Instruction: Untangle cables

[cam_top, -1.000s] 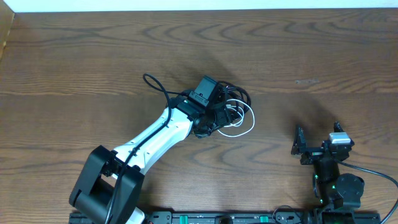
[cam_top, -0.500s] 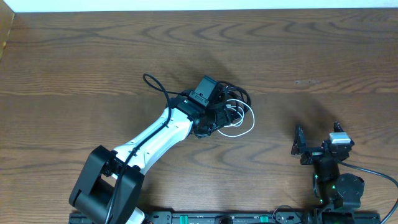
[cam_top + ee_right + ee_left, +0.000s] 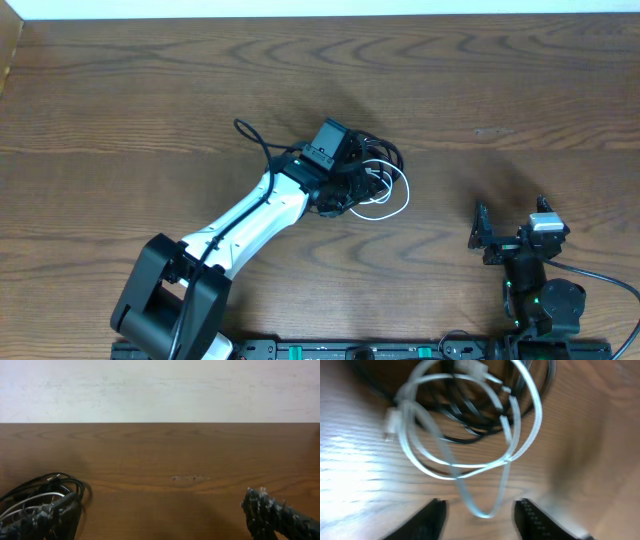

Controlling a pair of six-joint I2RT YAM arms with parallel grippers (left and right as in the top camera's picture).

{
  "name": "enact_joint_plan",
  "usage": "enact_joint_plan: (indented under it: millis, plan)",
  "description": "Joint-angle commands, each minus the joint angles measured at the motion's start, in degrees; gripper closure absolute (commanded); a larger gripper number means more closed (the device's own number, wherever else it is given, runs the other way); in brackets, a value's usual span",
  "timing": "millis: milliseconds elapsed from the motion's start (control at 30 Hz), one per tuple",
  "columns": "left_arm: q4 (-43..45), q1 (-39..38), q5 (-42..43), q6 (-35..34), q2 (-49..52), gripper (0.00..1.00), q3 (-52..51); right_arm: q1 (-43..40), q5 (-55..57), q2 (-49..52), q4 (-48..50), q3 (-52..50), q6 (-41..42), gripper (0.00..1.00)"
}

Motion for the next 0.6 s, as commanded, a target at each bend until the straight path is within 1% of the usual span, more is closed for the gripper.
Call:
enact_joint_plan:
  millis: [0, 167, 233, 300, 467, 567]
  plan:
    - [1.2, 1.75, 7.5, -1.29, -0.96, 0.56, 0.15, 0.26, 0.44, -0.02, -0.26, -0.09, 0.11, 0.01]
    - [1.2, 2.23, 7.54, -1.44, -0.96, 0.56, 0.17, 0.26, 0.44, -0.02, -0.26, -0.09, 0.11, 0.01]
    - [1.22, 2.23, 7.54, -1.44, -0.96, 0.59, 0.2, 0.26, 0.44, -0.02, -0.26, -0.09, 0.11, 0.01]
    - [1.18, 2.23, 7.54, -1.44, -0.96, 0.8, 0.2, 0.26, 0.44, -0.02, -0.26, -0.09, 0.11, 0.01]
    - [1.14, 2.23, 7.45, -1.38, -0.96, 0.81, 0.2, 0.26, 0.44, -0.02, -0.26, -0.09, 0.11, 0.01]
    - [1.07, 2.23, 6.14, -0.9, -0.96, 0.75, 0.2, 0.26, 0.44, -0.02, -0.26, -0.09, 0.11, 0.01]
